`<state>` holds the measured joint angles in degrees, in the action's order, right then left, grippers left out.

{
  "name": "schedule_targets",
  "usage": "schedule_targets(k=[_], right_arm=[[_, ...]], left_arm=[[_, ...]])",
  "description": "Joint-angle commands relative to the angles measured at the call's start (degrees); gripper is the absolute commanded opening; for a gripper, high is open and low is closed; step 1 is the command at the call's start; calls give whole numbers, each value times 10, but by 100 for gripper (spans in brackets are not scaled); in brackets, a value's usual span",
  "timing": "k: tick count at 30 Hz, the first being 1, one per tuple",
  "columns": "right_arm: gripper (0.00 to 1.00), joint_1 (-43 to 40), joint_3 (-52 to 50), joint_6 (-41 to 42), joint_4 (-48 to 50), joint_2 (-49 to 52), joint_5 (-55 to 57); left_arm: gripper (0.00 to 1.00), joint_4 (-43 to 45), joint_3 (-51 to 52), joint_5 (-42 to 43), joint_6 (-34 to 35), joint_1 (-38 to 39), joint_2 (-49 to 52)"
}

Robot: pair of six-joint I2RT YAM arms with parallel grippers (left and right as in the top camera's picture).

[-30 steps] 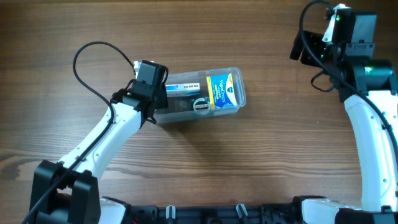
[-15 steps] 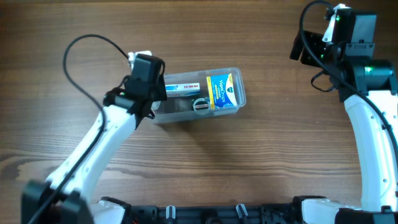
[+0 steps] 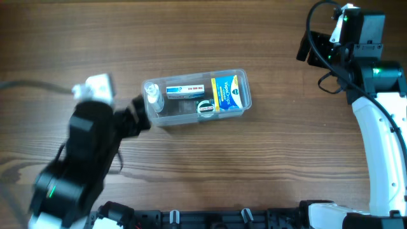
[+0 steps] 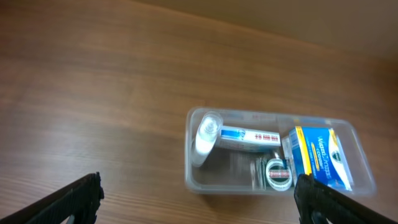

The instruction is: Pack container

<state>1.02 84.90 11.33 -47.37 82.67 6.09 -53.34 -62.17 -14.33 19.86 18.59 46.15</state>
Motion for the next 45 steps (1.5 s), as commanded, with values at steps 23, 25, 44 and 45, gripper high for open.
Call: schedule_targets(k=[23, 25, 44, 45], right_arm=[[100, 1, -1, 7, 1, 6, 10], [100, 1, -1, 7, 1, 6, 10], [100, 1, -1, 7, 1, 6, 10], [100, 1, -1, 7, 1, 6, 10]], left_arm=[[100, -175, -6, 19, 4, -3, -193], [100, -150, 3, 19, 3, -3, -193], [100, 349, 345, 150, 3, -194, -308], [100, 379, 367, 157, 3, -198, -319]])
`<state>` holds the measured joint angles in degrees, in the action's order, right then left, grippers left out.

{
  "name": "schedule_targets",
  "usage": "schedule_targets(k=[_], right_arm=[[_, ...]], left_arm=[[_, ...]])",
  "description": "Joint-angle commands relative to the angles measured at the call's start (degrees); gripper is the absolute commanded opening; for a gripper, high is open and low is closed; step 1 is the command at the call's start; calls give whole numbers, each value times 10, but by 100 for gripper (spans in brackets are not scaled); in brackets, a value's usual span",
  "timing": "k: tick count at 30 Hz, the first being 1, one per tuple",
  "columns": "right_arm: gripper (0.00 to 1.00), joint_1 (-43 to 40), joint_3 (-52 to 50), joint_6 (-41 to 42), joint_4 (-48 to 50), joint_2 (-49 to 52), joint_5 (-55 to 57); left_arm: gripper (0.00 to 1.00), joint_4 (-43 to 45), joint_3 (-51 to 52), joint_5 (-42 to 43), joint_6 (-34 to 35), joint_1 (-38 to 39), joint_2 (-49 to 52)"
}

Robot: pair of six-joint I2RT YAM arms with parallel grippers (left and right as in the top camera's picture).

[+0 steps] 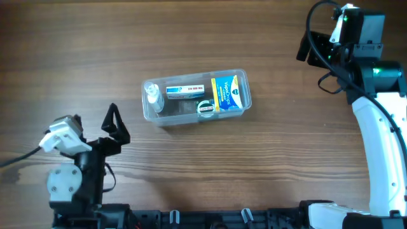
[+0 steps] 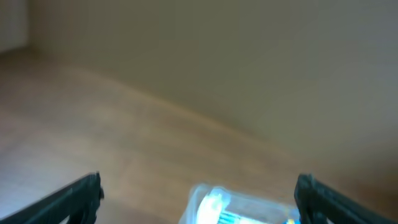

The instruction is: Pack container

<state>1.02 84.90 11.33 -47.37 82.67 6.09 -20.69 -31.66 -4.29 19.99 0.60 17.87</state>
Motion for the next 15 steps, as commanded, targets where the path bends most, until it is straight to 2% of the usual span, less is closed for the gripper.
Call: schedule_targets(k=[1, 6, 10, 15], right_arm=[[100, 1, -1, 7, 1, 6, 10], [100, 1, -1, 7, 1, 6, 10], [100, 1, -1, 7, 1, 6, 10], [100, 1, -1, 7, 1, 6, 10]], left_arm=[[100, 84, 85, 65, 2, -23, -47], [100, 214, 188, 106, 2, -40, -94], [100, 234, 228, 115, 2, -48, -116], [100, 207, 266, 113, 0, -57, -151]])
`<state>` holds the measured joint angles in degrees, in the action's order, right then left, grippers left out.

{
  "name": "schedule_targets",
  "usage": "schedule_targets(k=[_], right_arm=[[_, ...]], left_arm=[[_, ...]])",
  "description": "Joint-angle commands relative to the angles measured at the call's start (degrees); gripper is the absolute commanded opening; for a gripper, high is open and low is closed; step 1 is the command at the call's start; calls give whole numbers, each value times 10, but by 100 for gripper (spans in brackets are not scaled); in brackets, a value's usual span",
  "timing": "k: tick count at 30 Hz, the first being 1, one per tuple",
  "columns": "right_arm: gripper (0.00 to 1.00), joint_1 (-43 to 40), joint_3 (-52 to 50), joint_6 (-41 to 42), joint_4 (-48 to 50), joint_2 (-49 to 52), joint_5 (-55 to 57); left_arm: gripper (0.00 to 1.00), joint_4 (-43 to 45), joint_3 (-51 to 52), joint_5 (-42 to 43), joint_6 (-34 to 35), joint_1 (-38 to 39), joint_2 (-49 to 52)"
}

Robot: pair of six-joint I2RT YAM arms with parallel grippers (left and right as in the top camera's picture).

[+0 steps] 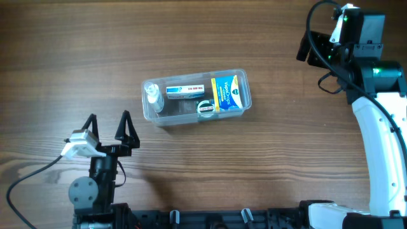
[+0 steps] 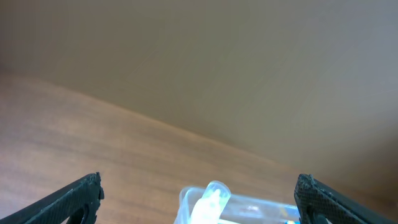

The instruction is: Pack container

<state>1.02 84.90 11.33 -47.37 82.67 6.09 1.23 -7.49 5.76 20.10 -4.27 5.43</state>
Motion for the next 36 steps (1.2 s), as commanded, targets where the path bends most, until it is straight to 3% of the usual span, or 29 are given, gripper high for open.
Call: schedule_targets(k=[1, 9, 36], right_arm=[[100, 1, -1, 7, 1, 6, 10], [100, 1, -1, 7, 1, 6, 10], [100, 1, -1, 7, 1, 6, 10]], left_arm=[[100, -22, 30, 13, -1, -8, -35], [100, -102, 50, 8, -3, -7, -53], [100, -99, 50, 8, -3, -7, -48]])
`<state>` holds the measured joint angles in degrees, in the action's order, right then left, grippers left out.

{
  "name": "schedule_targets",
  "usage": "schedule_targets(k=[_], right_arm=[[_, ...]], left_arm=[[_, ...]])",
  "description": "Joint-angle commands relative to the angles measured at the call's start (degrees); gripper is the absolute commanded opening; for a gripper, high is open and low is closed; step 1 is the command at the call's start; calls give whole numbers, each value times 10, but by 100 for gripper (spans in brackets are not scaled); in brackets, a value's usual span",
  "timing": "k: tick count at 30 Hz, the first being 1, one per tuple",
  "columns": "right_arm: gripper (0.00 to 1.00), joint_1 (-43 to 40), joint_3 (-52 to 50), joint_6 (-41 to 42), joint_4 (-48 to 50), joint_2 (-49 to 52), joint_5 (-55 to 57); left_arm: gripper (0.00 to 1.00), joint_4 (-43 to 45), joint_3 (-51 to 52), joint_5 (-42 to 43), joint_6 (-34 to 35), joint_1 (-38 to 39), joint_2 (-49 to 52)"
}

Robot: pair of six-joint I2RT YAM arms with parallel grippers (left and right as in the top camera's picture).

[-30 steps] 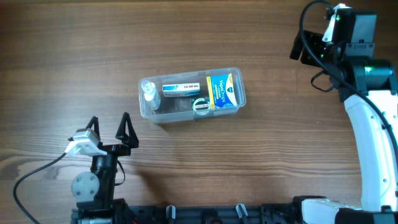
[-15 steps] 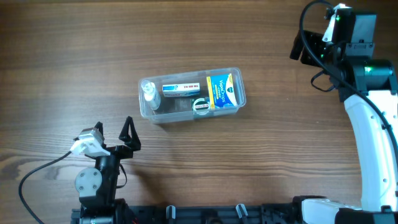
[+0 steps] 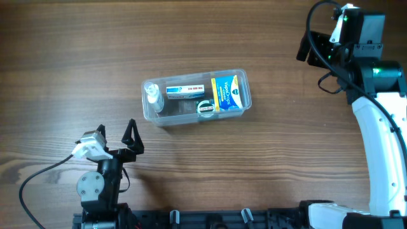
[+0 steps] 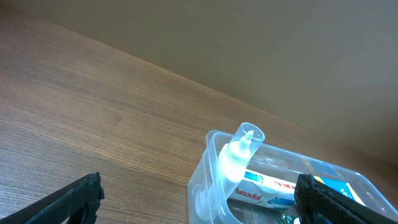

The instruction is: Pack container

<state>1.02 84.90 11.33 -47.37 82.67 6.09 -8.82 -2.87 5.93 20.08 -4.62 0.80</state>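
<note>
A clear plastic container (image 3: 197, 95) lies in the middle of the table. Inside are a small clear bottle (image 4: 236, 155) leaning at its left end, a white Panadol box (image 3: 184, 90), a blue and yellow box (image 3: 229, 93) and a small round tin (image 3: 205, 109). My left gripper (image 3: 116, 135) is low near the table's front left, open and empty, with its fingers (image 4: 81, 199) spread wide and aimed at the container's left end. My right gripper (image 3: 311, 51) is parked far at the back right; its jaws are not readable.
The right arm's white link (image 3: 381, 146) runs down the right edge of the table. A black cable (image 3: 38, 175) trails from the left arm at the front left. Bare wood (image 3: 286, 159) surrounds the container.
My left gripper has shifted slightly right and toward the front edge, and its camera now looks lower, showing more of the container and bottle. The container and right arm have not moved.
My left gripper was open right at the container's left end. Then it was back at the front left, away from the container. It was still open there later, and now faces the container from that corner. The contents stayed the same throughout.
</note>
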Motion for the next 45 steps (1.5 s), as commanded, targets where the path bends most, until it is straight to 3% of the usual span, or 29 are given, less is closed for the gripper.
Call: schedule_targets(k=[1, 12, 16, 24, 33, 45], right_arm=[[100, 1, -1, 7, 1, 6, 10], [100, 1, -1, 7, 1, -81, 10], [100, 1, -20, -38, -2, -147, 21], [100, 1, -242, -70, 64, -349, 31], [100, 1, -550, -68, 328, -600, -69], [100, 1, -767, -68, 458, -765, -92]], left_arm=[[100, 2, 4, 7, -3, -4, -2], [100, 2, 4, 7, -3, -4, -2], [100, 2, 4, 7, -3, -4, -2], [100, 2, 4, 7, -3, -4, -2], [100, 2, 4, 7, -3, -4, -2], [100, 2, 4, 7, -3, -4, -2]])
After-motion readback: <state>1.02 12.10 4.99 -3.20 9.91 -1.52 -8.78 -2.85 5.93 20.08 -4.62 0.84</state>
